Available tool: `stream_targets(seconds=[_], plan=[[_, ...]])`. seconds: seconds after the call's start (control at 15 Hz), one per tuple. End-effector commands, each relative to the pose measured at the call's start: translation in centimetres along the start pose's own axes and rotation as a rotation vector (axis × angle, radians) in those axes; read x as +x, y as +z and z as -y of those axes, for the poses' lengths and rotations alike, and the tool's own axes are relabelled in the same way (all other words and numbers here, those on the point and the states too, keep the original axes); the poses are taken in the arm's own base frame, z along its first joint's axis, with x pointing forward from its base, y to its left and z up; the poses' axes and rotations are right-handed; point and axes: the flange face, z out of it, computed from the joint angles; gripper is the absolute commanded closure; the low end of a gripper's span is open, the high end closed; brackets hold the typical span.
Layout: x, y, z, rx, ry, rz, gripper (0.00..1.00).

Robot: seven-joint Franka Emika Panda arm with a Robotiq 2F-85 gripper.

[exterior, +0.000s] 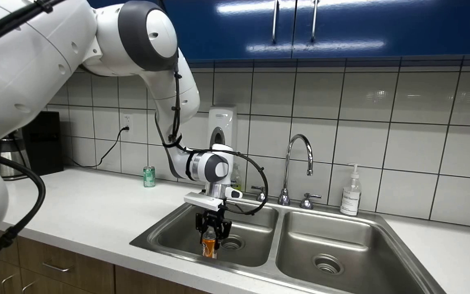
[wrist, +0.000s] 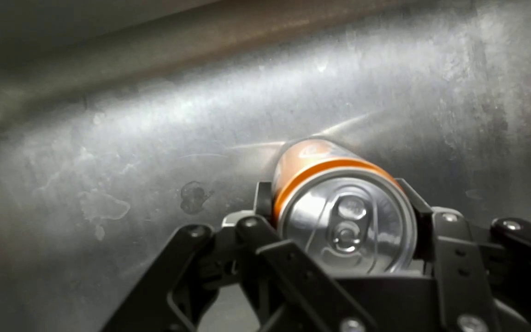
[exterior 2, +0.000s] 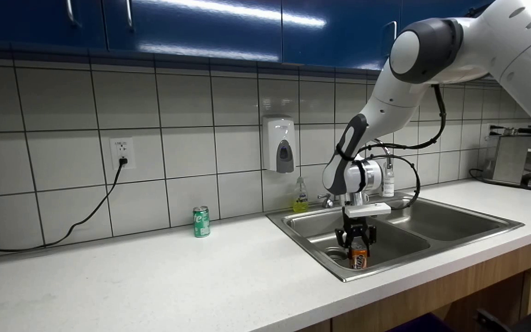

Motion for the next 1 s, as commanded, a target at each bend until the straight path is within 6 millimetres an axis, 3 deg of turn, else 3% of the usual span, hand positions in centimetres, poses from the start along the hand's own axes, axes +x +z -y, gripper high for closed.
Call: stream_targets(seconds=[0.0,0.4,0.93], plan=[[-1.4,-3.6,1.2,-0.007,-0.011,-0.004,0.62],[-4.3,-9.3,4.1,-0.018,-0.056,-0.021,0.62],[-10.8,-16.1,9.7,-0.051,-0.147,0.01,0.62]])
